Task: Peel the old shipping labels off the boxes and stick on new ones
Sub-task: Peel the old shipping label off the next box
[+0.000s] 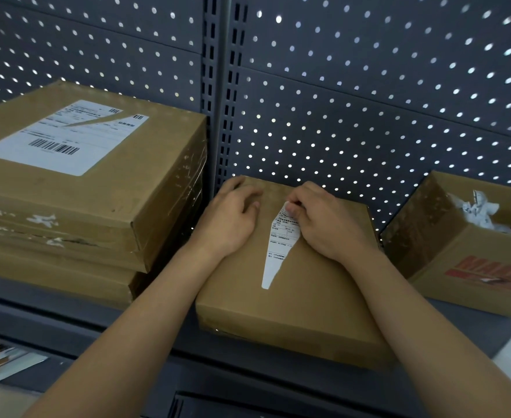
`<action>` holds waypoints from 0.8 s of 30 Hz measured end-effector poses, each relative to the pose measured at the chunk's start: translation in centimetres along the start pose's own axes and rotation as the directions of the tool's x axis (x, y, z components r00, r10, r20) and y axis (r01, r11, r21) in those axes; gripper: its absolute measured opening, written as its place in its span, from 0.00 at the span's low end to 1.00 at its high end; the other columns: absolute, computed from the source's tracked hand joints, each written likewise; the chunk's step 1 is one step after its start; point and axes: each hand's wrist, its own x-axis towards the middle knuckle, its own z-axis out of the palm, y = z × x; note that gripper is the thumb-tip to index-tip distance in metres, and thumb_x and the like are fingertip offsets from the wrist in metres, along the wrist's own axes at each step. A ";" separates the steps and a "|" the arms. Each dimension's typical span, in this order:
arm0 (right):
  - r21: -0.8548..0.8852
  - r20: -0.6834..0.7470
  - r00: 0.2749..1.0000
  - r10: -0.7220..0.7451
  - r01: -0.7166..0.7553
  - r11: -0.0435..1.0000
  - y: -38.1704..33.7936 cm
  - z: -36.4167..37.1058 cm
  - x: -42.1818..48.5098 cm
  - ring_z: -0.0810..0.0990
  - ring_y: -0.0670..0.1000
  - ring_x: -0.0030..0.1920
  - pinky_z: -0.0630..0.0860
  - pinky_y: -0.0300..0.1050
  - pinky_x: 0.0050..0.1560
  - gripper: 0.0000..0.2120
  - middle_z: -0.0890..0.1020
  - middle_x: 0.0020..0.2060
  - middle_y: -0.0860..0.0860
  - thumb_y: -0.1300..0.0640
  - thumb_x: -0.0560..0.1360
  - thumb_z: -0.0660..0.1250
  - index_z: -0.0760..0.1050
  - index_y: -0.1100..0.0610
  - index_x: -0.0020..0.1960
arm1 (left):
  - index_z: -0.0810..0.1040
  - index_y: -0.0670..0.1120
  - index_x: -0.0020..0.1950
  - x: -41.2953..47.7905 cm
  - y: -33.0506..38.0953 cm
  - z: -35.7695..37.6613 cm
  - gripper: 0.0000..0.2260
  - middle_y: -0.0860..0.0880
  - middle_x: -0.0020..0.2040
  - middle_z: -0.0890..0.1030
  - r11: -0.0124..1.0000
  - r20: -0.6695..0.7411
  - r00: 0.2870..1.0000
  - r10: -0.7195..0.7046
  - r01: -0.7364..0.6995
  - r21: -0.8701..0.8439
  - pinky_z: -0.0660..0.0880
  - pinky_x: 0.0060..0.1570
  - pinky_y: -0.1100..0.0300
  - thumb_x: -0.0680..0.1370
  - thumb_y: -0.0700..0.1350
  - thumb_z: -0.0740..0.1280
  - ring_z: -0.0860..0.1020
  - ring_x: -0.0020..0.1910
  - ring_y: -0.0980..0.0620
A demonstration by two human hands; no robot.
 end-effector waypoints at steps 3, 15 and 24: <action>0.000 -0.007 1.000 0.002 -0.002 1.000 -0.1 -0.2 -0.2 0.75 0.50 0.47 0.74 0.53 0.50 0.06 0.74 0.48 0.46 0.53 0.83 0.58 0.73 0.52 0.51 | 0.74 0.52 0.70 0.0 0.0 0.0 0.16 0.52 0.76 0.63 1.000 0.001 1.000 -0.001 0.001 -0.002 0.54 0.63 0.68 0.82 0.46 0.62 0.63 0.74 0.53; 0.115 -0.102 0.995 0.015 -0.004 0.993 -0.5 -0.5 -1.3 0.74 0.45 0.45 0.74 0.49 0.47 0.06 0.73 0.47 0.44 0.54 0.83 0.58 0.71 0.51 0.48 | 0.74 0.52 0.70 0.1 -0.1 0.1 0.16 0.52 0.76 0.63 1.000 0.010 1.000 0.007 -0.007 -0.006 0.54 0.64 0.67 0.82 0.46 0.62 0.62 0.74 0.53; 0.114 -0.206 0.978 0.024 0.000 0.994 -1.2 -0.9 -2.3 0.73 0.45 0.43 0.73 0.48 0.43 0.06 0.73 0.45 0.44 0.54 0.82 0.58 0.71 0.50 0.48 | 0.75 0.52 0.68 0.1 -0.1 0.2 0.15 0.52 0.76 0.63 1.000 0.020 1.000 0.024 -0.024 -0.007 0.54 0.64 0.68 0.82 0.45 0.62 0.62 0.74 0.53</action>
